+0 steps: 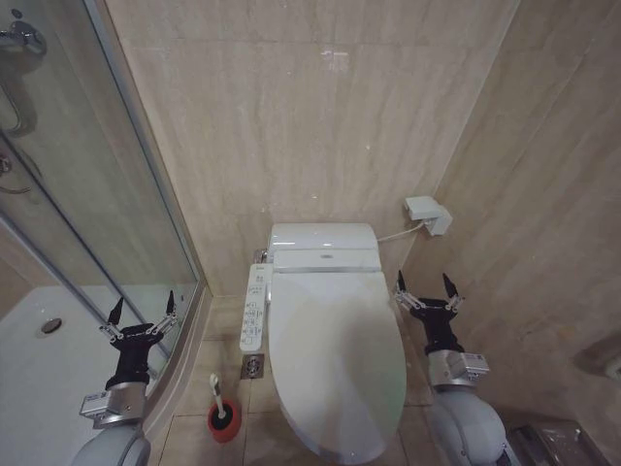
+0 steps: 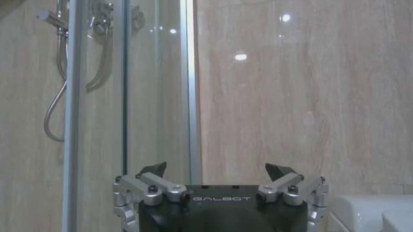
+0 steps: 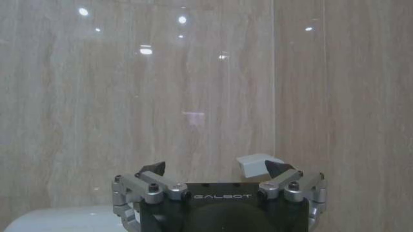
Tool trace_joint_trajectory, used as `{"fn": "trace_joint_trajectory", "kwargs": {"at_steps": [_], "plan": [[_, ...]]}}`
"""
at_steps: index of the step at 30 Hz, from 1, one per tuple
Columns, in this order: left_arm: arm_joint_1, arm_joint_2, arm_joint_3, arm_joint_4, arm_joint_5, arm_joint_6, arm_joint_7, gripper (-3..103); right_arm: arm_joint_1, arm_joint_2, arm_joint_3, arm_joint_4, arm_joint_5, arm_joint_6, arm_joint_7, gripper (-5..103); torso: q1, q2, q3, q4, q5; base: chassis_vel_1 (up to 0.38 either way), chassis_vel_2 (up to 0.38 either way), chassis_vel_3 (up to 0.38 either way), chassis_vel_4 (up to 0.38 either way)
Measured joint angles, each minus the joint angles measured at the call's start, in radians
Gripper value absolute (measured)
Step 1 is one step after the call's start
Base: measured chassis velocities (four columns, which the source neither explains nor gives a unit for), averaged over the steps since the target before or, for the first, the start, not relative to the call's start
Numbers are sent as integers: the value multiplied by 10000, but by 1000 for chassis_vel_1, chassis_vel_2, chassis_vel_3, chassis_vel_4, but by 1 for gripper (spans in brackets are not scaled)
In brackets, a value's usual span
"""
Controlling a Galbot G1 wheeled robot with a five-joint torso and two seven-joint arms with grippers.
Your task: Open the toilet lid, clean the toilet bowl with a toilet brush, close the toilet lid, and flush.
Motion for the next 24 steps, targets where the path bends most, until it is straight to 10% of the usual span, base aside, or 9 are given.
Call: {"fn": "trace_joint_trajectory", "kwargs": {"at_steps": [24], "plan": [[39, -74, 26, -1, 75, -167, 123, 100, -4, 0, 0, 0, 0, 0, 1, 100, -11, 2, -4, -3, 0, -28, 28, 30, -27]]}}
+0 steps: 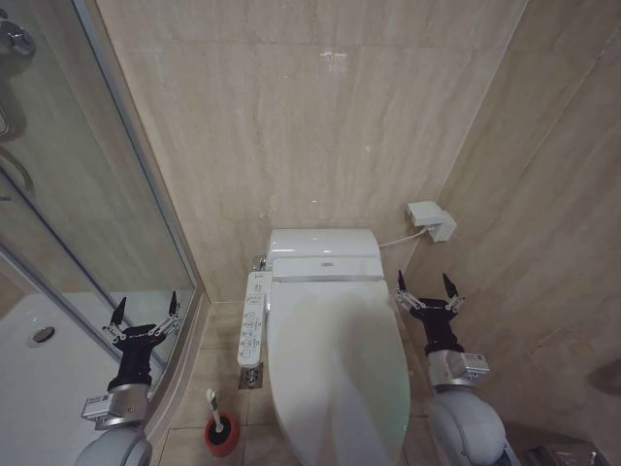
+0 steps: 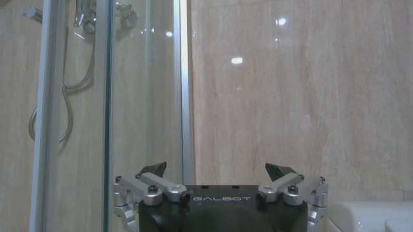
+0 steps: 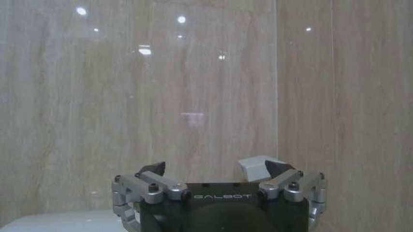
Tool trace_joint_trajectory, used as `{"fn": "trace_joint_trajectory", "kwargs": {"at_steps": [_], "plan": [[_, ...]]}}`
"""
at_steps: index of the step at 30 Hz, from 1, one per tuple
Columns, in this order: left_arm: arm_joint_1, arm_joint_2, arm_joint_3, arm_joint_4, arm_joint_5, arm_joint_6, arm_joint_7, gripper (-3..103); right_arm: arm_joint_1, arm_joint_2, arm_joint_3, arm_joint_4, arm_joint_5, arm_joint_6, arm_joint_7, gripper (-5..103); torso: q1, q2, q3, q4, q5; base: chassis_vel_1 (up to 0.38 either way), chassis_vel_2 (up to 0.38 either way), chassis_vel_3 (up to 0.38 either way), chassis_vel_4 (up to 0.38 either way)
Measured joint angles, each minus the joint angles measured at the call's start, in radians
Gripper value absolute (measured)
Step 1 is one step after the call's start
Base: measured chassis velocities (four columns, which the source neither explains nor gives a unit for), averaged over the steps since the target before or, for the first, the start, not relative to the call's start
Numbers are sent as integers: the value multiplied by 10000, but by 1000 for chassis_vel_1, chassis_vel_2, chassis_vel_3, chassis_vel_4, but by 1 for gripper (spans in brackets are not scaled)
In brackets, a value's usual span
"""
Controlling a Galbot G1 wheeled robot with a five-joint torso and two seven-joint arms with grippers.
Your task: Open the toilet lid, clean the toilet bowl with a toilet brush, close the toilet lid, and flush.
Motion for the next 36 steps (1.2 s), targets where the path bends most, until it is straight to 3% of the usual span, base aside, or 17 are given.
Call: {"fn": "trace_joint_trajectory", "kwargs": {"at_steps": [17, 36], "plan": [[10, -17, 12, 2, 41, -51, 15, 100, 7, 0, 0, 0, 0, 0, -2, 100, 15, -4, 5, 1, -1, -95, 101, 101, -99], [128, -63, -30, -85, 113, -81, 15, 100, 1, 0, 0, 0, 0, 0, 0, 100, 2, 0, 0, 2, 0, 4, -5, -2, 3]]}}
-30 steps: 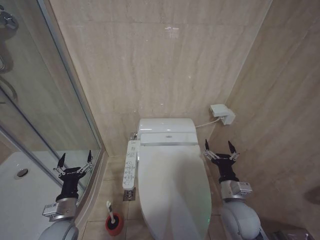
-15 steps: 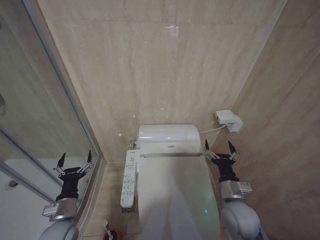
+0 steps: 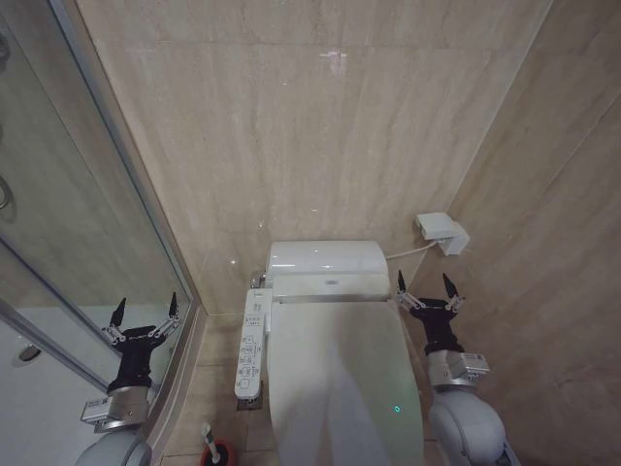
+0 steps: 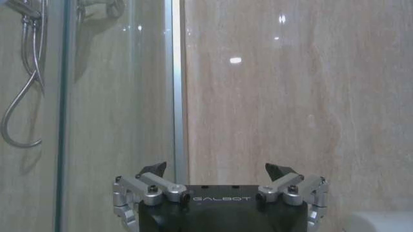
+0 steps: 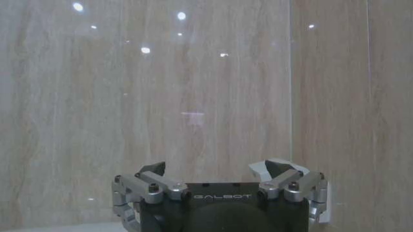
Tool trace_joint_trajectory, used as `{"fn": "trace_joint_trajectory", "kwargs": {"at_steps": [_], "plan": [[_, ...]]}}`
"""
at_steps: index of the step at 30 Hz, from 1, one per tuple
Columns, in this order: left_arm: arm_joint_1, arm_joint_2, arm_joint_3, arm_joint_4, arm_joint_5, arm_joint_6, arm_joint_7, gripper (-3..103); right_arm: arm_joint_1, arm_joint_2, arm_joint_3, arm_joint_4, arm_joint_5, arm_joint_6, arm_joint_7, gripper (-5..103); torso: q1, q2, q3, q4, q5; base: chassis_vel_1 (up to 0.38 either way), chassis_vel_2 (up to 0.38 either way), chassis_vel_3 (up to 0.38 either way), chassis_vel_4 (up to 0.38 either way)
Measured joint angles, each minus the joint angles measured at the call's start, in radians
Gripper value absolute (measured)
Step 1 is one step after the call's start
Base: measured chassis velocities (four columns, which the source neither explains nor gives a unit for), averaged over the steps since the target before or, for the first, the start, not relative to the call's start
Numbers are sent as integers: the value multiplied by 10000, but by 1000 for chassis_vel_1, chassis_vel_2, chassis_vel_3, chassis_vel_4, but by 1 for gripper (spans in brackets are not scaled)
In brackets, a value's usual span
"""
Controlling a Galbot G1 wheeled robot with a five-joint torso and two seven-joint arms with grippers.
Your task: Open the toilet lid, clean the toilet bowl with a toilet brush, close the toilet lid, and flush.
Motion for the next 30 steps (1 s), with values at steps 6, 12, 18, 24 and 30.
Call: {"fn": "trace_joint_trajectory", "kwargs": {"at_steps": [6, 12, 18, 24, 30], "plan": [[-60, 0, 1, 22, 5, -4, -10, 100, 1, 0, 0, 0, 0, 0, 0, 100, 6, -1, 3, -3, 0, -71, 75, 68, -66], [-261, 91, 65, 301, 28, -25, -76, 100, 2, 0, 0, 0, 0, 0, -1, 100, 8, -3, 3, -1, -1, -31, 46, 44, -39], [-791, 272, 331, 1067, -274, -42, -85, 100, -1, 0, 0, 0, 0, 0, 0, 100, 0, -1, 1, -2, -1, 0, 0, 0, 0], [-1549, 318, 947, 2057, -640, 79, -47, 100, 0, 0, 0, 0, 0, 0, 1, 100, 2, -2, 2, -2, -2, 0, 0, 0, 0], [-2276, 217, 1514, 2827, -666, 43, 179, 89, 0, 0, 0, 0, 0, 0, 0, 100, 2, -2, 2, -2, 0, 0, 0, 0, 0]]}}
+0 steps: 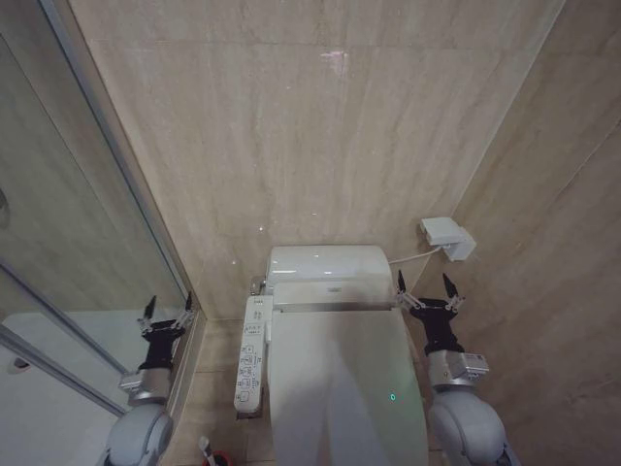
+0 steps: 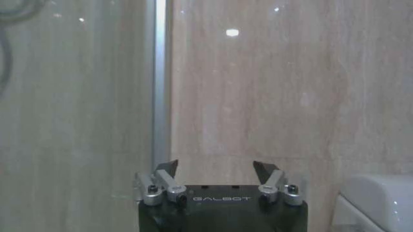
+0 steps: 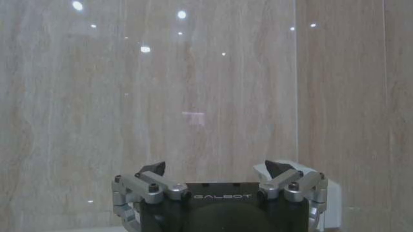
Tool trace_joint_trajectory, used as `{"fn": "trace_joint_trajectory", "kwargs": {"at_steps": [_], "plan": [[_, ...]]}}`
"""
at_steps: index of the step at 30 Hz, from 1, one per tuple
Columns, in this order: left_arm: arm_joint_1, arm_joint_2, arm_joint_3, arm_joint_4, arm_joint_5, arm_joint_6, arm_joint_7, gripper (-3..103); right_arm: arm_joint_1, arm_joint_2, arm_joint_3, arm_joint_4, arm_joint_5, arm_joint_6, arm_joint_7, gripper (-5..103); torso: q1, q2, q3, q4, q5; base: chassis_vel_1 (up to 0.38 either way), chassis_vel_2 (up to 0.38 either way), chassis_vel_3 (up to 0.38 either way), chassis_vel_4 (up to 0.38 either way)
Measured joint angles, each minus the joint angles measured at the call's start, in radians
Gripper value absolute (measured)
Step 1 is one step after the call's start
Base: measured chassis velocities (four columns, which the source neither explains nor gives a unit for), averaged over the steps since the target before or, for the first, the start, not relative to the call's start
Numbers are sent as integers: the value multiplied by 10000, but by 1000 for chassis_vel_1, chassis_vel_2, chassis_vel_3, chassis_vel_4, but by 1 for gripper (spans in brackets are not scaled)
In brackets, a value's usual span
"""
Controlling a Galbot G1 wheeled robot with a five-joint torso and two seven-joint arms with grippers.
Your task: Open the toilet lid, clean the toilet bowl with a toilet brush, close the toilet lid, and flush.
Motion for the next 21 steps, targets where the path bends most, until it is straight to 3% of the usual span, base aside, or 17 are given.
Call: {"fn": "trace_joint_trajectory", "kwargs": {"at_steps": [5, 6, 11, 12, 21], "plan": [[-549, 1, 366, 514, 33, -24, 81, 89, 1, 0, 0, 0, 0, 0, -3, 100, 1, 0, 0, -2, -1, 0, 0, 0, 0], [-720, 49, 475, 664, 41, -33, 126, 74, 0, -1, 0, 0, 0, 0, -1, 100, 1, 0, 0, 0, -1, 0, 0, 0, 0], [-1923, 595, 994, 1648, -21, -289, 435, 74, 0, 0, 0, 0, 0, 0, 0, 100, 0, 0, 1, 3, -1, 0, 0, 0, 0], [-2175, 691, 1092, 1847, -45, -345, 473, 97, 1, 0, 0, 0, 0, 0, 0, 100, 1, 0, 0, 0, 0, 0, 0, 0, 0], [-3851, 968, 2088, 3277, -321, -508, 761, 100, 0, 0, 0, 0, 0, 0, 0, 100, 2, 0, 1, 1, -1, 0, 0, 0, 0]]}}
